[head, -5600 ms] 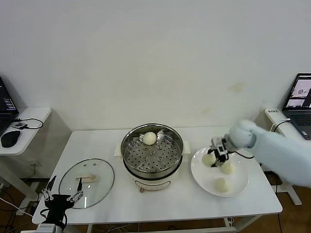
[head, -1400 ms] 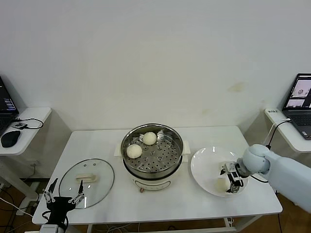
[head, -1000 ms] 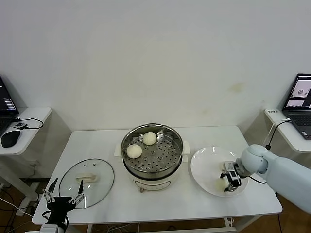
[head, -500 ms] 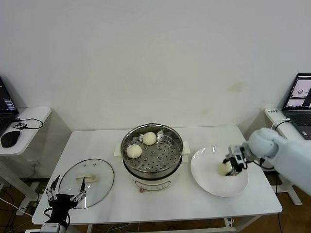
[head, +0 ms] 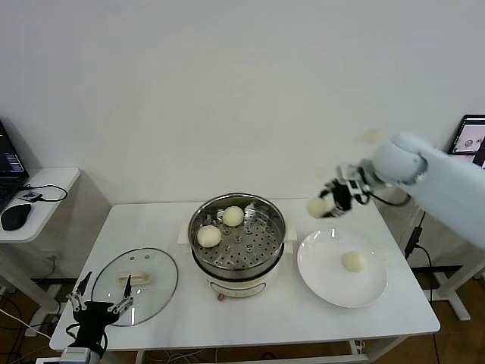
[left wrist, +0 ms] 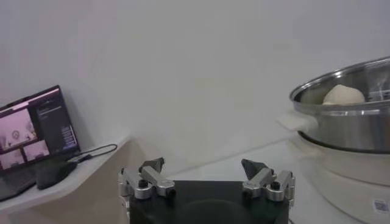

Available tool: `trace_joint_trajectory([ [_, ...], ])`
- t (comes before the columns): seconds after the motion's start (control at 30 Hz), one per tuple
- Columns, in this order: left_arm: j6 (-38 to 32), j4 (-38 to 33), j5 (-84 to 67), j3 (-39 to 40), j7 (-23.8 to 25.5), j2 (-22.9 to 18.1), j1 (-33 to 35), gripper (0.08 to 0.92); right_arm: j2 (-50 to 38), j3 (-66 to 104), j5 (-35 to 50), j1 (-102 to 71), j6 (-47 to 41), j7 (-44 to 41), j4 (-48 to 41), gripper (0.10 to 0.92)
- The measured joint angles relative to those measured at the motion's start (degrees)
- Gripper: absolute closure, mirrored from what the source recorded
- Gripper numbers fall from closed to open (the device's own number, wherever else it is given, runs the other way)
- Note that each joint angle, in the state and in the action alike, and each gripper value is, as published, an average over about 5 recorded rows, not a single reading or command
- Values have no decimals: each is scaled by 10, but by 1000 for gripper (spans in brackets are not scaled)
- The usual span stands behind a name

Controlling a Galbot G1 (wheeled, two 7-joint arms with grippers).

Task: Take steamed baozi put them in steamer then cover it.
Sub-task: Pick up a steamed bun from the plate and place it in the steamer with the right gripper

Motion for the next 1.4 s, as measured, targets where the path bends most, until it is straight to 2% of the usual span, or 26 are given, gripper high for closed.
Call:
trace_joint_trajectory([
  [0.23, 0, -3, -1, -8, 0, -7, 1, 177, 84, -52, 16, 26, 27, 9, -8, 473],
  [0.5, 0, -3, 0, -15, -1, -17, -2, 177, 173, -109, -3, 23, 84, 12, -36, 465],
  [0.73, -1, -2, -1, -15, -1, -24, -3, 177, 229, -144, -42, 13, 141, 11, -66, 414],
  [1.07, -2, 1, -2, -16, -2, -26, -8, 177, 270, -174, -92, 10, 218, 15, -89, 414],
  [1.4, -3, 3, -2, -13, -3, -26, -9, 177, 277, -187, -105, 18, 271, 9, -91, 409],
])
